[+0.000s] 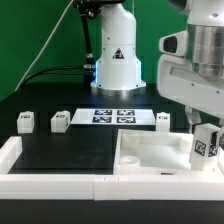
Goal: Assemble one leg
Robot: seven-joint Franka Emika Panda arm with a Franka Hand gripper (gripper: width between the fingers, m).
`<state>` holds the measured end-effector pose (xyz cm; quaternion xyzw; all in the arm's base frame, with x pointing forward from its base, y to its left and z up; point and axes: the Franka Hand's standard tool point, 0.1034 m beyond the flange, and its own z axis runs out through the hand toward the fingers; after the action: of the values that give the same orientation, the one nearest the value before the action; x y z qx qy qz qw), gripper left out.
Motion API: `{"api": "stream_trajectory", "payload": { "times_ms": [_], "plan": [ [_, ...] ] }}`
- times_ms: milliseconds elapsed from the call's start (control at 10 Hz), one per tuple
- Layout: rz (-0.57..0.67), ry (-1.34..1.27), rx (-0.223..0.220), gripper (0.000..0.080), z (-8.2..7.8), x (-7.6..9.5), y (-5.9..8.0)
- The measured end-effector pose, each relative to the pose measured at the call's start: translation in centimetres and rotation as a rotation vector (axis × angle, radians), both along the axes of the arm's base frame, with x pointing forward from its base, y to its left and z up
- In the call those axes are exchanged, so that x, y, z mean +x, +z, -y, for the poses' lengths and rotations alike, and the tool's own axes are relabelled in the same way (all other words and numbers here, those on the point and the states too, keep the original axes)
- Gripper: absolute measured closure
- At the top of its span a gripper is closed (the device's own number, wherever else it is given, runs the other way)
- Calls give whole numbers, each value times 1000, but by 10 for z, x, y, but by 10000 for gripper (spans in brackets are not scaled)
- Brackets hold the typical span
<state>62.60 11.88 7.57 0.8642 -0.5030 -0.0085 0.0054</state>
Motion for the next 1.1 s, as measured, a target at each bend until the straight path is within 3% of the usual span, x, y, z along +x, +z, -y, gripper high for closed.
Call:
{"api": "stream_trajectory", "payload": {
  "times_ms": [400,600,700,800,1100],
  "plan": [
    [4,-368,-1,507,-7,0,0],
    [3,-298,-1,262,-7,-1,-1],
    [3,-287,-1,262,-7,-1,-1],
    [2,-177,-2,171,-7,-1,-2],
    [-14,228,-4,151,-11,-5,-4]
  ]
}}
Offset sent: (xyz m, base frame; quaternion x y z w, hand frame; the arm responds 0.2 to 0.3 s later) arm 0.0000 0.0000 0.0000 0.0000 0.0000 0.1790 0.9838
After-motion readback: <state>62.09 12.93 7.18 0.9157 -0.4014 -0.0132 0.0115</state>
